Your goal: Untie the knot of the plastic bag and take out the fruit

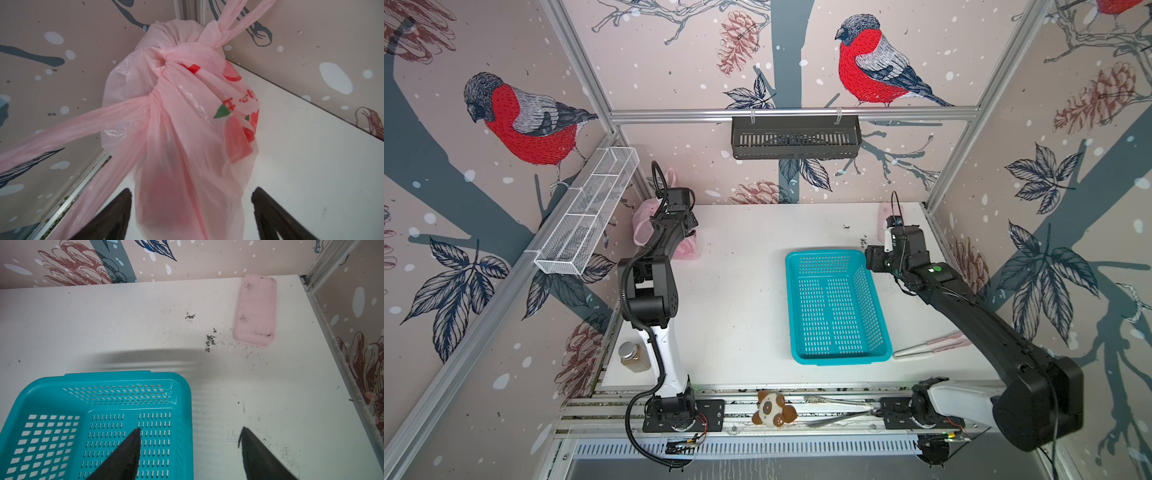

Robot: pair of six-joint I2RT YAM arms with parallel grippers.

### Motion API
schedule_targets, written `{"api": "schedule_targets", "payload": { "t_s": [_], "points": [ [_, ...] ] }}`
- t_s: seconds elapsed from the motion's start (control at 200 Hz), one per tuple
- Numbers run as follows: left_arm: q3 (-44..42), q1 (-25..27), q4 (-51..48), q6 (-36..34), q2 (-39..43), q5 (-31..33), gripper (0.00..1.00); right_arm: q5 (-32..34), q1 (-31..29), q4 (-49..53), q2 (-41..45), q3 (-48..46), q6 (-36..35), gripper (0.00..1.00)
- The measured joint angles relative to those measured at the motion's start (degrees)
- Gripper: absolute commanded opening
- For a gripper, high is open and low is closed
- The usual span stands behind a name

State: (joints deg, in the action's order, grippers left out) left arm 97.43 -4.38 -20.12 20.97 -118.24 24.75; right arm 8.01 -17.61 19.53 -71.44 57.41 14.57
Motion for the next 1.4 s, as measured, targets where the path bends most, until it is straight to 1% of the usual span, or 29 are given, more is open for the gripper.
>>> {"api": "schedule_targets", "payload": {
  "t_s": [0.065, 0.225, 0.3, 0.34, 0.485, 0.585, 0.681, 0.746, 0.826, 0.926, 1.071, 1.191, 1.401],
  "points": [
    [0.72, -0.37, 0.15, -0.04, -1.20, 0.46, 0.84, 0.02, 0.02, -0.44, -0.59, 0.22, -0.17, 0.76],
    [1.60, -0.70, 0.59, -0.44, -2.84, 0.79, 0.79, -0.02, 0.07, -0.68, -3.80, 1.66, -1.01, 0.75],
    [1.73, -0.70, 1.16, -0.52, -3.45, 0.74, 0.74, -0.26, 0.09, -0.72, -4.81, 2.54, -1.01, 0.74],
    [1.81, -0.72, 1.44, -0.96, -3.82, 0.72, 0.69, -0.26, 0.09, -0.72, -5.20, 2.86, -1.01, 0.74],
    [1.84, -0.79, 1.88, -1.42, -4.76, 0.00, 0.48, -0.44, 0.09, -0.70, -5.97, 3.52, -1.01, 0.73],
    [1.36, -0.79, 2.34, -1.29, -4.83, -0.92, 0.30, -0.44, 0.09, -0.70, -6.21, 3.76, -1.01, 0.72],
    [0.81, -0.79, 2.60, -0.63, -4.83, -2.69, 0.15, -0.44, 0.09, -0.70, -6.21, 3.76, -1.01, 0.71],
    [0.76, -0.79, 2.38, 0.24, -4.68, -4.50, 0.07, -0.42, 0.09, -0.68, -6.21, 3.76, -1.01, 0.71],
    [-0.70, -0.39, 2.47, 1.36, -3.65, -6.58, 0.00, -0.44, 0.09, -0.68, -6.21, 3.76, -0.98, 0.70],
    [-4.68, 1.16, 2.38, 2.40, -1.07, -8.13, 0.00, -0.44, 0.09, -0.74, -6.12, 3.63, -0.98, 0.70],
    [-13.68, 4.74, 2.84, 4.76, 5.44, -10.16, 0.00, -0.87, 0.02, -1.01, -5.46, 2.82, -0.96, 0.69],
    [-22.67, 7.63, 3.17, 7.69, 12.22, -11.26, 0.00, -1.81, 0.02, -1.05, -4.24, 2.03, -0.96, 0.69],
    [-38.51, 12.85, 3.19, 14.47, 26.91, -13.53, 0.00, -3.28, -0.37, -1.14, 0.33, -0.44, -0.81, 0.69]
  ]
}}
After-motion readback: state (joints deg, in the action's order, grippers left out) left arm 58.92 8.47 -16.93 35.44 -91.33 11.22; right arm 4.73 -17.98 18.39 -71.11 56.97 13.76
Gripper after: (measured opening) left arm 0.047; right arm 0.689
